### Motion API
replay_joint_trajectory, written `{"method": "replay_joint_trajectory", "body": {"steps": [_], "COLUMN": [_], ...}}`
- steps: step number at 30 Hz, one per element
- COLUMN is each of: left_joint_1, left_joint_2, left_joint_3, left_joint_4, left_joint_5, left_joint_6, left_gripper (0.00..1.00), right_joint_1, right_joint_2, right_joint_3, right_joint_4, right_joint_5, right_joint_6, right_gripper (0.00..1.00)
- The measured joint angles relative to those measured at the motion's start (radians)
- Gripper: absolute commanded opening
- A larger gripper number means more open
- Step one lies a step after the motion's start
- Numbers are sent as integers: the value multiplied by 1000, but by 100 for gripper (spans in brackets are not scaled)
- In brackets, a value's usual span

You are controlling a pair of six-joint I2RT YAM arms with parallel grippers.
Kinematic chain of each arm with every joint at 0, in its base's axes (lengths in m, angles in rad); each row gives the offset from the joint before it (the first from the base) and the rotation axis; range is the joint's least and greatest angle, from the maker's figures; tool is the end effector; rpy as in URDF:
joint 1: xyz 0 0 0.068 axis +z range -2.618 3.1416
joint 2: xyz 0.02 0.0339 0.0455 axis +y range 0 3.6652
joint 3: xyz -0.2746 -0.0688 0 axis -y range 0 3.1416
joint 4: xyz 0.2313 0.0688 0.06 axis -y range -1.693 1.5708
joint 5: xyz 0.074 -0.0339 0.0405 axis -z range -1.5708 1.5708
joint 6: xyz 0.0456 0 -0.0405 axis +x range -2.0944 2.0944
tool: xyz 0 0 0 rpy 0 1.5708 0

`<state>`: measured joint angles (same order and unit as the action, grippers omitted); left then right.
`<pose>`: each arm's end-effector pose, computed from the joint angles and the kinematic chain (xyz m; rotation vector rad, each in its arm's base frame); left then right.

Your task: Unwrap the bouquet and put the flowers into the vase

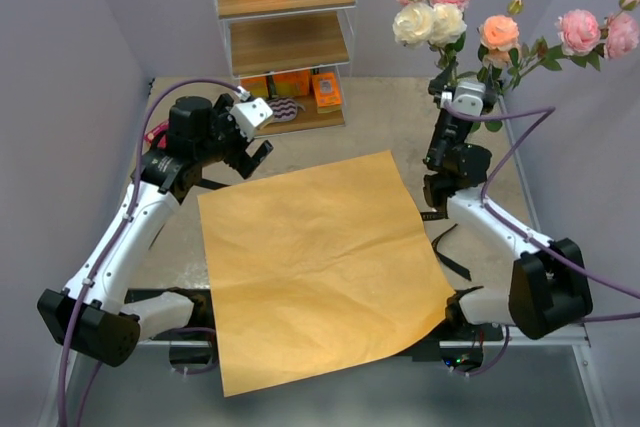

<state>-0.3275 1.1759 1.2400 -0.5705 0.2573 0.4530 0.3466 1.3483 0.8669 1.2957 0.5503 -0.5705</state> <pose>0.2279 -0.0897 0.3844 0.9281 1.8440 -0.1898 0.2617 0.0692 0.4095 0.1441 0.8979 -0.4164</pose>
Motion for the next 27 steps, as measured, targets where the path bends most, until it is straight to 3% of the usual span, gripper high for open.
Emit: {"method": "replay_joint_trajectory", "body": {"steps": [3,6,12,18,27], "left_joint_1": [0,0,0,0,0], "left_joint_2": [-6,-14,-34,-42,-99], "left_joint_3": [0,0,0,0,-29], "left_joint_4": [0,0,0,-5,-35], "left_joint_5": [1,2,1,1,-1], "left_joint_6": [-13,-28,-69,-122,-173], "left_gripper": [100,99,100,100,99], "right_joint_1": [72,134,164,164,165], "right_joint_2": [-78,-183,-440,-563,-638], "right_joint_3": [-39,-68,-13,113,71], "right_joint_4": [-2,-29,-476,-1052,-1506], "right_joint_5": [28,64,78,-97,-237], "right_joint_6": [-9,10,225,561,738], "right_gripper": [75,99,99,99,99]}}
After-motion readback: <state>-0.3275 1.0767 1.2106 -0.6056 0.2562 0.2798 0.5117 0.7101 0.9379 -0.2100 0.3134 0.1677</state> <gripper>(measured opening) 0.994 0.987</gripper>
